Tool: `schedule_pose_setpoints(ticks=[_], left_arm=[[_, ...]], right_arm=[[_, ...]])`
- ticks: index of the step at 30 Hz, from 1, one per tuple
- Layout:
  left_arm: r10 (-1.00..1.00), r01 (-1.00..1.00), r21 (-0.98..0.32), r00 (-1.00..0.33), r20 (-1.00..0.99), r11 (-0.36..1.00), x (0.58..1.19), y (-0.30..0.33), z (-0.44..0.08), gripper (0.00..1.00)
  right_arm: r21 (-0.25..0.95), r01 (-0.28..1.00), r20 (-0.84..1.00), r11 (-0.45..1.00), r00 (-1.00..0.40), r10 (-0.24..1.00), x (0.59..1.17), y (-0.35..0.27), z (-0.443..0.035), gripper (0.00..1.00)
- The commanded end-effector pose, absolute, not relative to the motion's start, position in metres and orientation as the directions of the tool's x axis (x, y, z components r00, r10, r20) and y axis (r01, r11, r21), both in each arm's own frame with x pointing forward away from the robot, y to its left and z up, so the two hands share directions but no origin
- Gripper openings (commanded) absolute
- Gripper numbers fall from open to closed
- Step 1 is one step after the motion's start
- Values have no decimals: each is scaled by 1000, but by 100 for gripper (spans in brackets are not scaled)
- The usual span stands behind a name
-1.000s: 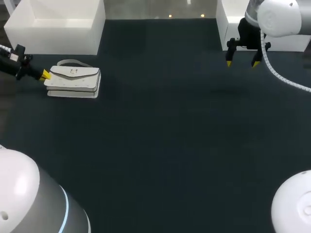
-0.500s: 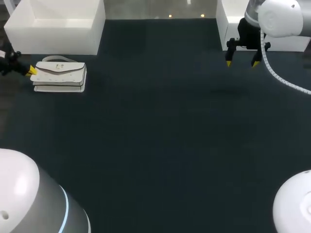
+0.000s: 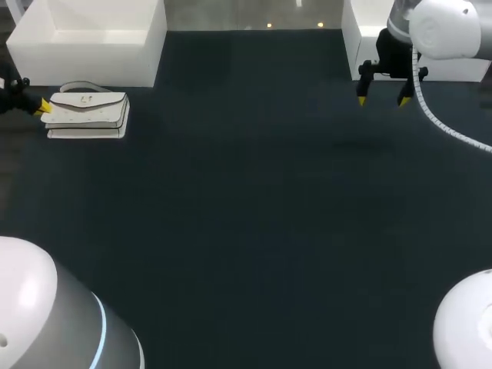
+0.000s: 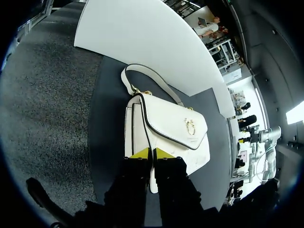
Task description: Pick up the bag, open it, inspect its contents, close it, and place it on the opposite side
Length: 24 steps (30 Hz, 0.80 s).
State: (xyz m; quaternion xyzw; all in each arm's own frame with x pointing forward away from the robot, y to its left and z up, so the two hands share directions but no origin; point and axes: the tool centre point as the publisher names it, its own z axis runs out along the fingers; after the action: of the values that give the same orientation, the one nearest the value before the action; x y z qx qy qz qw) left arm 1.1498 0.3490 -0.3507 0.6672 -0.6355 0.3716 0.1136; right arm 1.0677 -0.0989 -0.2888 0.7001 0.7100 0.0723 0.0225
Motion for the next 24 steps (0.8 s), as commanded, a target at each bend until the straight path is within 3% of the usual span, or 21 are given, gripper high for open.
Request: schedule_pose_setpoints(ticks=[1,10,11,14,15,24], left_arm=[[-506,-989,-100,-142,851,111,1169,359,-353,0],[-492,-985,-116,-166,855,130,1177,362,-348,3],[-488,-984,-121,-172,856,133,1177,362,-347,22],[-483,-982,-134,-181,857,132,1176,363,-342,93],[-481,-981,-140,-187,857,131,1175,364,-339,100],[-487,-974,-193,-226,844,117,1153,364,-317,100]], right_arm=[[132,991,67,8,-17,998,1068,-99,-288,100],[132,991,67,8,-17,998,1068,-99,-288,100],[132,991,67,8,-17,998,1068,-99,-288,100],[132,991,67,8,-17,998,1068,-99,-288,100],[132,991,67,8,-17,998,1068,-99,-288,100],[132,991,67,8,-17,998,1068,-99,-288,100]])
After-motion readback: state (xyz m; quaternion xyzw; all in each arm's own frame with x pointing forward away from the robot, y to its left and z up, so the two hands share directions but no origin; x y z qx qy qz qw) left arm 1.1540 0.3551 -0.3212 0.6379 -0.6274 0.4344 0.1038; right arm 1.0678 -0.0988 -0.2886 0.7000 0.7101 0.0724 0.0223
